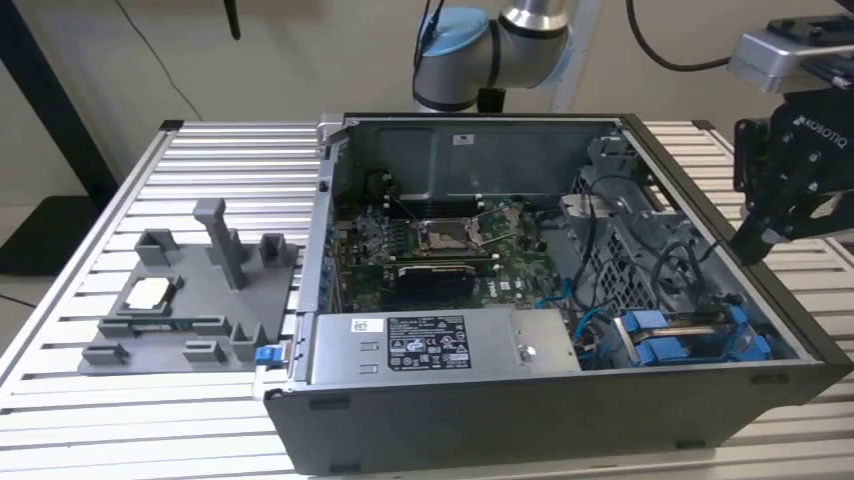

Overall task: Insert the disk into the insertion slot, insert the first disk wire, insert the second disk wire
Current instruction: 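Insert the second disk wire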

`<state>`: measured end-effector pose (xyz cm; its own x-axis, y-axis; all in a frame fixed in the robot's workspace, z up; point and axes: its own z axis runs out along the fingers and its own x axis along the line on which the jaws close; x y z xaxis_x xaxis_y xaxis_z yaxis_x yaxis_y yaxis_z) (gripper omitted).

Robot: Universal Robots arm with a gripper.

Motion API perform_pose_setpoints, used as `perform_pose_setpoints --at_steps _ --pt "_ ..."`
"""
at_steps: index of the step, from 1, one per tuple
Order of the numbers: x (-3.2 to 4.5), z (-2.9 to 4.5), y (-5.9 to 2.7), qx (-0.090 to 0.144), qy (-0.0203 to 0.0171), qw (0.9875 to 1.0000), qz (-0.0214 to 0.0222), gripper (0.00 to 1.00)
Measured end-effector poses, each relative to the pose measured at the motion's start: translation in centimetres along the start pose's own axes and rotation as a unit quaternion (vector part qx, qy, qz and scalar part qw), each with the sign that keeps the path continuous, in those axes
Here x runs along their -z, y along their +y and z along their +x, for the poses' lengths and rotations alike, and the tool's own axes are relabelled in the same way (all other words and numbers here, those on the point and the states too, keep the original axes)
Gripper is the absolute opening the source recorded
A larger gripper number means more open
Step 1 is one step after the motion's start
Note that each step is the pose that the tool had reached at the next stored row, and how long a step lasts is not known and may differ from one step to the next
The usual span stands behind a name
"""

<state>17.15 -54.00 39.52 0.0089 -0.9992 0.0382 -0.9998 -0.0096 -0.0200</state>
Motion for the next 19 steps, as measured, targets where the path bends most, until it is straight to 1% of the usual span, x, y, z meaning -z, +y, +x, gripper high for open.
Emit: perform_pose_setpoints --at_steps 1,2,3,5,6,7,9,10,12,13,17,19 --pt "0.02 0.00 0.00 0.000 0.0034 1.0000 0.0000 0.16" --pt "0.01 0.00 0.01 0.000 0.0077 1.0000 0.0001 0.16" --pt "-0.01 -0.02 0.01 0.000 0.0133 0.9999 0.0002 0.16" --pt "-0.08 -0.06 0.01 0.000 0.0267 0.9996 0.0002 0.16" --pt "-0.14 -0.09 0.01 0.001 0.0319 0.9995 0.0004 0.16" --pt "-0.23 -0.11 0.01 0.001 0.0354 0.9994 0.0005 0.16" --pt "-0.40 -0.14 0.01 0.001 0.0389 0.9992 0.0008 0.17" --pt "-0.48 -0.16 0.01 0.001 0.0404 0.9992 0.0009 0.24" --pt "-0.65 -0.20 0.01 0.001 0.0435 0.9991 0.0014 0.24" --pt "-0.76 -0.23 0.00 0.001 0.0441 0.9990 0.0019 0.24" --pt "-1.32 -0.38 -0.11 0.001 0.0445 0.9990 0.0038 0.24" --pt "-1.53 -0.53 -0.33 0.001 0.0445 0.9990 0.0044 0.24"
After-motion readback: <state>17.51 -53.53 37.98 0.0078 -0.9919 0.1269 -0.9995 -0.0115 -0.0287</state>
